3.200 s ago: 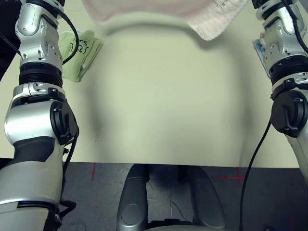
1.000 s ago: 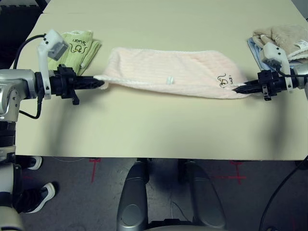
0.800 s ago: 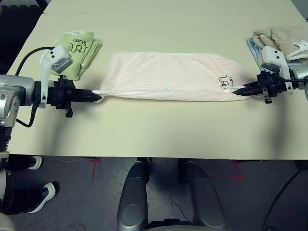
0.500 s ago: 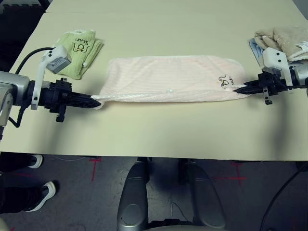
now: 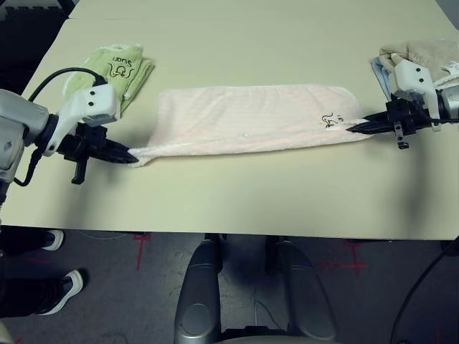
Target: Fold the towel and set it aside.
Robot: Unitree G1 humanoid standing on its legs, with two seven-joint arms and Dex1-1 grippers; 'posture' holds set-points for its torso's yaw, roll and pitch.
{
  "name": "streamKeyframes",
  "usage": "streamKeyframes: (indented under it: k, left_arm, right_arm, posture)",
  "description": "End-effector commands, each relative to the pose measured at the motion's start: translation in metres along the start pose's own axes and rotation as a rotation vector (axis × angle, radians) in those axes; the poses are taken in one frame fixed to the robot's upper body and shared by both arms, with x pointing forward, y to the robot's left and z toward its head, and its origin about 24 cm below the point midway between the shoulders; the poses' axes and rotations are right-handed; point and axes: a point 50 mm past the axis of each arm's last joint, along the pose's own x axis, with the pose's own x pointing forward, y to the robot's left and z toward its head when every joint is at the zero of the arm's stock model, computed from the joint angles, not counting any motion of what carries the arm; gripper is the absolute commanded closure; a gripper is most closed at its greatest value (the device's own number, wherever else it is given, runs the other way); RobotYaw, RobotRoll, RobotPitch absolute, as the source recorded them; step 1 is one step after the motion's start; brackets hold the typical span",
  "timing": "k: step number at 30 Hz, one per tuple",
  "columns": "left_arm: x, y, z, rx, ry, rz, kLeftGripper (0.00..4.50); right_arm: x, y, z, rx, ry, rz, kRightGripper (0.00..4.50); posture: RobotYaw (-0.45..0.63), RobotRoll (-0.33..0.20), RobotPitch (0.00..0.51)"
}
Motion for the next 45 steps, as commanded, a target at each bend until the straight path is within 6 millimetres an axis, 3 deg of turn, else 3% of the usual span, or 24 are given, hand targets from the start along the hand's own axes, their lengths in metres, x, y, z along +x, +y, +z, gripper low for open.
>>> streamKeyframes:
  k: [1,13,26,45]
  left_arm:
    - [-0.009,0.014,-0.009,-0.057,0.032,0.123,4.47]
    - [0.01,0.042,0.007,-0.012,-0.09,0.326,4.47]
    - [0.007,0.061,0.007,0.019,0.002,0.498,4.47]
    - [0.029,0.062,0.008,0.009,0.023,0.467,4.47]
  right_arm:
    - [-0.019,-0.002,-0.02,0.066,0.103,-0.168,4.5]
    - [-0.007,-0.015,-0.013,0.077,0.077,-0.344,4.5]
    - [0.01,-0.028,0.009,0.156,-0.096,-0.449,4.5]
    - [0.027,-0.034,0.009,0.099,0.067,-0.557,4.5]
  posture:
    - [0.03,0.0,0.285]
    - [0.04,0.0,0.277]
    - [0.04,0.0,0.278]
    - [0.04,0.0,0.284]
